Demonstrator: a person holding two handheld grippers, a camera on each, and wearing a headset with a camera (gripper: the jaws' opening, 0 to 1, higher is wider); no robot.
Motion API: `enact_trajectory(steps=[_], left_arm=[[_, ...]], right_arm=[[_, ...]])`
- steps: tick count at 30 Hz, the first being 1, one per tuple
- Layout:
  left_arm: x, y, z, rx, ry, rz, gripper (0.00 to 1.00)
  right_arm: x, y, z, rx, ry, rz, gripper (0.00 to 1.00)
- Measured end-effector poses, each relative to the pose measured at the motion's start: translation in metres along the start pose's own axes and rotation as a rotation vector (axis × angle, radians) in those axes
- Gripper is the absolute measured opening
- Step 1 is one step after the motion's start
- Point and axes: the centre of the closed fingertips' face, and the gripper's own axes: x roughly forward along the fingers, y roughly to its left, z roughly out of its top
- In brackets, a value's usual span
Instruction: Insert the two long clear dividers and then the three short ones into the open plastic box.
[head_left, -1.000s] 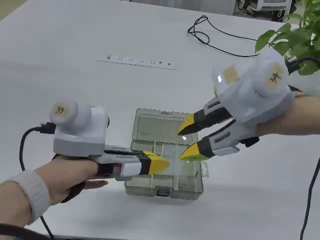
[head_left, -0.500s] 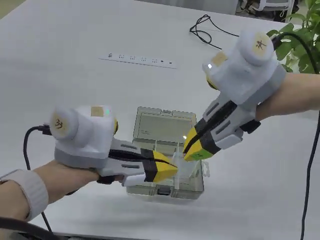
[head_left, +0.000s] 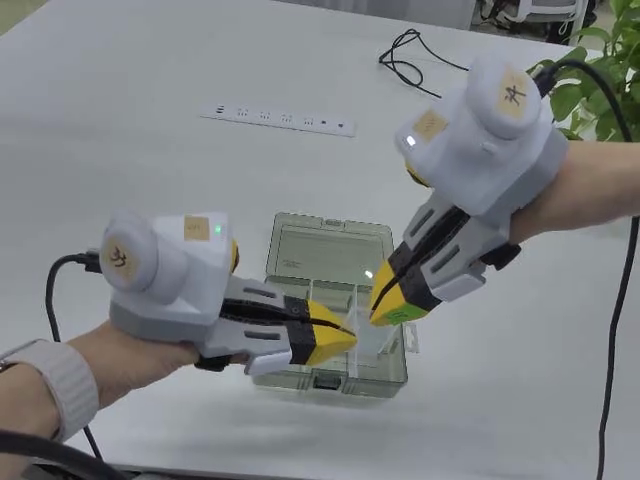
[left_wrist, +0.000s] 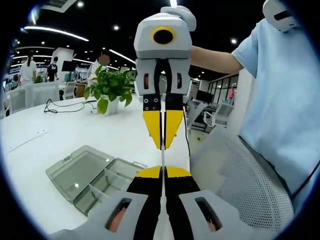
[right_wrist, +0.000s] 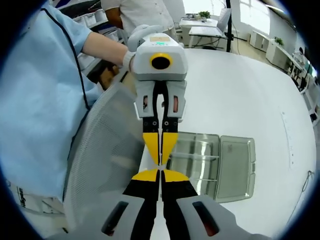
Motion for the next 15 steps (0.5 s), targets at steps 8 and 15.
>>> enact_trajectory(steps=[8, 15], left_arm=[[-0.0002, 0.0024, 0.0004, -0.021, -0.004, 0.013, 0.00], [-0.0004, 0.0061, -0.0014, -0.041, 0.004, 0.029, 0.00]], right_arm=[[-0.0017, -0.0054, -0.0009, -0.009, 0.011, -0.024, 0.02], [-0.0004, -0.0057, -0.0017, -0.008, 0.028, -0.026, 0.02]])
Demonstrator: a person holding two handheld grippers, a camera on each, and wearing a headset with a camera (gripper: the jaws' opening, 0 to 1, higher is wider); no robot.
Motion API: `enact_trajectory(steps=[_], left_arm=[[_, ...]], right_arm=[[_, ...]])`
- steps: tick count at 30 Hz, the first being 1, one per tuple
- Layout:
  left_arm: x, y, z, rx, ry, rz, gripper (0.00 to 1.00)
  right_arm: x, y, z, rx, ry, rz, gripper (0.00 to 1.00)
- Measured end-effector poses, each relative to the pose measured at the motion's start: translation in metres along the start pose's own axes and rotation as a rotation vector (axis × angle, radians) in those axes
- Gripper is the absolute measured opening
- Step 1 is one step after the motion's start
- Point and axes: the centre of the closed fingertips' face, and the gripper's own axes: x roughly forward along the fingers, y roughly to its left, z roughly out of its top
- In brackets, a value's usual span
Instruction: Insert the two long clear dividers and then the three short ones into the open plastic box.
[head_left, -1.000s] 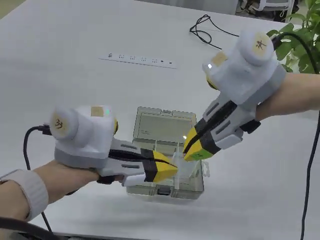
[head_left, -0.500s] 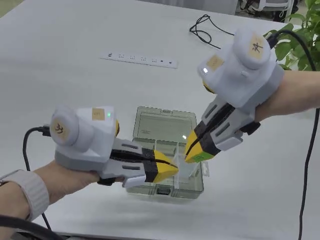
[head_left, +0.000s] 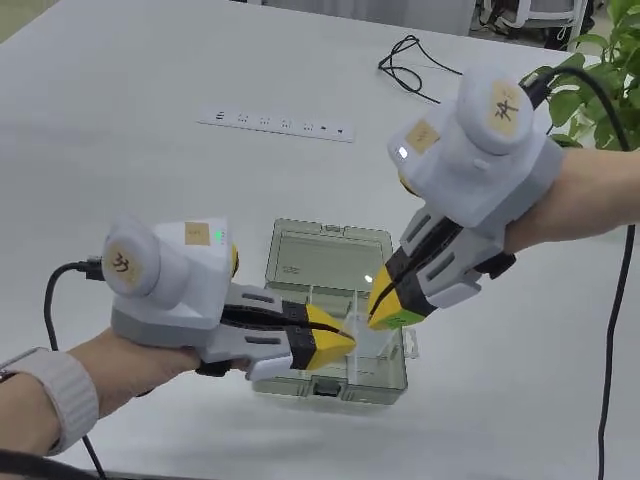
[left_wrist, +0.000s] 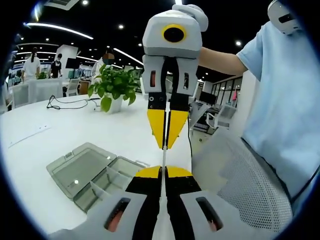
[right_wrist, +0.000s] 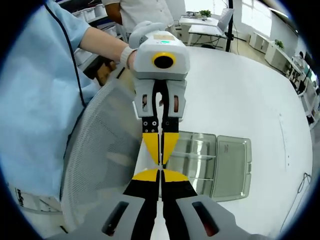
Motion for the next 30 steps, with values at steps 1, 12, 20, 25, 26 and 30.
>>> enact_trajectory(steps=[1, 12, 20, 25, 26, 30], left_arm=[[0.000, 0.001, 0.000, -0.015, 0.002, 0.003, 0.01], [-0.008, 0.015, -0.015, -0.033, 0.060, 0.093, 0.37], [-0.021, 0.027, -0.021, -0.015, 0.063, 0.157, 0.54], [-0.030, 0.034, -0.023, -0.023, 0.059, 0.202, 0.65], [-0.031, 0.036, -0.023, -0.023, 0.062, 0.209, 0.68], [-0.039, 0.044, -0.027, -0.024, 0.074, 0.258, 0.81]], right_arm=[[0.000, -0.001, -0.001, 0.001, 0.006, -0.004, 0.02], [-0.001, -0.015, -0.020, 0.055, 0.070, -0.068, 0.02], [0.001, -0.032, -0.037, 0.078, 0.130, -0.128, 0.02], [0.004, -0.039, -0.046, 0.100, 0.154, -0.153, 0.02], [0.005, -0.041, -0.047, 0.098, 0.154, -0.158, 0.02], [0.009, -0.045, -0.056, 0.107, 0.186, -0.166, 0.02]])
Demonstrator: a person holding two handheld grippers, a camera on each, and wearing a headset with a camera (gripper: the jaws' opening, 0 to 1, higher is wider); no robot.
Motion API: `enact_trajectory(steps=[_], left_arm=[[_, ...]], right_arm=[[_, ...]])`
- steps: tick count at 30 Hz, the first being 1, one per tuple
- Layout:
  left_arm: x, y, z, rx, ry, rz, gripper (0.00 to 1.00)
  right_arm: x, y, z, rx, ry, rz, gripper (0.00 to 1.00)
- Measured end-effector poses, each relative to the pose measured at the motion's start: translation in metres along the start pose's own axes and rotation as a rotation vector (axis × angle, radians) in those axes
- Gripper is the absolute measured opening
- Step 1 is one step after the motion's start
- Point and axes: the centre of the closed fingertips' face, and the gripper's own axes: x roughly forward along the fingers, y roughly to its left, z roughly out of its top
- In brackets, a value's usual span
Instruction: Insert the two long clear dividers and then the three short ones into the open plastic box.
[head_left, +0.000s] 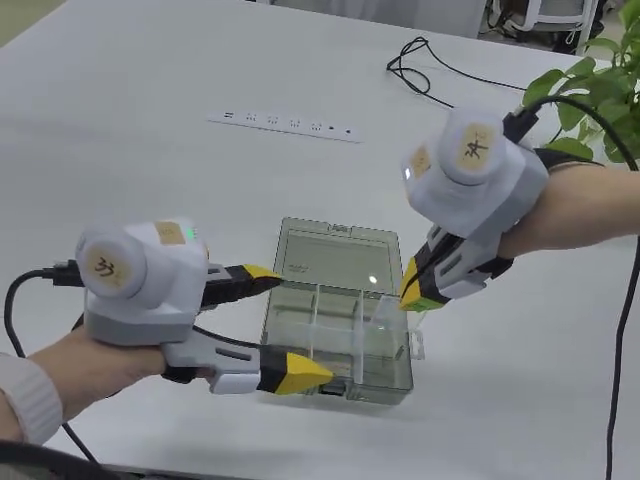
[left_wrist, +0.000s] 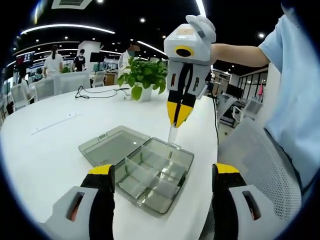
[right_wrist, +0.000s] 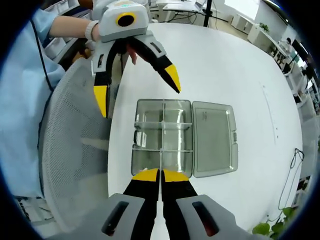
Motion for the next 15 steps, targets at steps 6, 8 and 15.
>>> enact_trajectory(steps=[6, 8, 15], left_arm=[[-0.007, 0.008, -0.007, -0.007, 0.012, 0.044, 0.95], [-0.009, 0.010, -0.009, -0.013, 0.015, 0.059, 1.00], [-0.014, 0.013, -0.017, -0.019, 0.028, 0.079, 1.00]], right_arm=[[0.004, -0.002, -0.002, 0.014, 0.009, 0.006, 0.02], [0.005, -0.003, -0.001, 0.016, 0.006, 0.006, 0.02], [0.009, -0.002, 0.001, 0.012, 0.009, 0.018, 0.02]])
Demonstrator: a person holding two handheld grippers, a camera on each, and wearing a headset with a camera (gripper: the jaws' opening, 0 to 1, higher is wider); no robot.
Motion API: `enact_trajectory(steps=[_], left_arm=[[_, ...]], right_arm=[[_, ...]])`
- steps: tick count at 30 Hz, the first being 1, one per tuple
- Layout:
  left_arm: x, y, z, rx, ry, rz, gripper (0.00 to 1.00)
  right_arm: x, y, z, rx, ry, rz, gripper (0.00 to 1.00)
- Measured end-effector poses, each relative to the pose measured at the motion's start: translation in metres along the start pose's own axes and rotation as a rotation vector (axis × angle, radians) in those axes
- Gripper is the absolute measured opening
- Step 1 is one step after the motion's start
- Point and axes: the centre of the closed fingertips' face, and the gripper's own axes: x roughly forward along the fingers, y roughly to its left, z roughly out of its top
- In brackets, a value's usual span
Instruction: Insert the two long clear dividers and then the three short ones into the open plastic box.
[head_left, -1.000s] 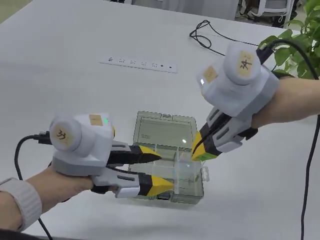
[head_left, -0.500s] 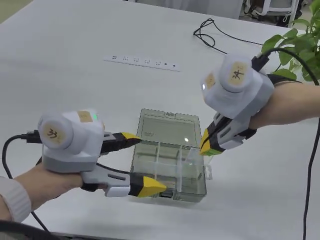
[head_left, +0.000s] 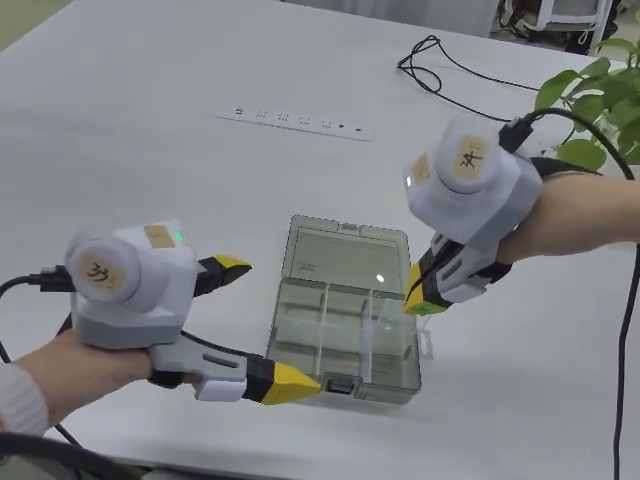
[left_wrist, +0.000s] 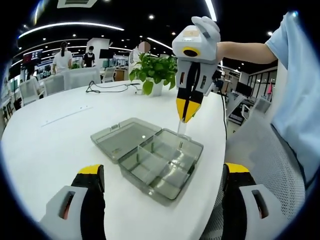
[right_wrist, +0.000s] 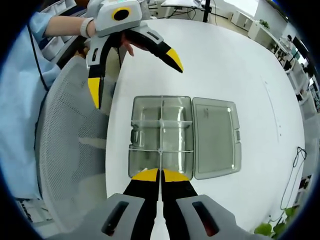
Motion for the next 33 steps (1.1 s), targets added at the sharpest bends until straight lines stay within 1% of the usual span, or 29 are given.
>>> enact_trajectory(steps=[10, 14, 15, 18, 27, 30, 33], left_arm=[[-0.0011, -0.0028, -0.0029, -0.015, 0.000, -0.002, 1.00], [-0.0012, -0.0034, -0.0036, -0.017, 0.000, -0.002, 1.00], [-0.0012, -0.0034, -0.0038, -0.018, 0.001, -0.001, 0.99], [-0.0013, -0.0040, -0.0027, -0.023, -0.006, -0.003, 0.99], [-0.0012, -0.0047, -0.0024, -0.027, -0.007, -0.006, 0.97], [-0.0006, -0.0053, -0.0028, -0.026, -0.005, -0.009, 0.97], [-0.0002, -0.0058, -0.0022, -0.030, -0.009, -0.011, 0.96]], right_arm=[[0.0068, -0.0037, -0.0026, 0.000, 0.007, 0.003, 0.02], [0.0062, -0.0031, -0.0015, -0.004, 0.006, 0.008, 0.02], [0.0072, -0.0013, -0.0028, -0.005, 0.017, 0.011, 0.02], [0.0075, -0.0016, -0.0042, -0.012, 0.026, 0.009, 0.02], [0.0070, -0.0044, -0.0069, -0.013, 0.034, 0.001, 0.02], [0.0070, -0.0032, -0.0067, -0.010, 0.033, 0.006, 0.02], [0.0072, -0.0038, -0.0093, -0.010, 0.044, 0.001, 0.02]])
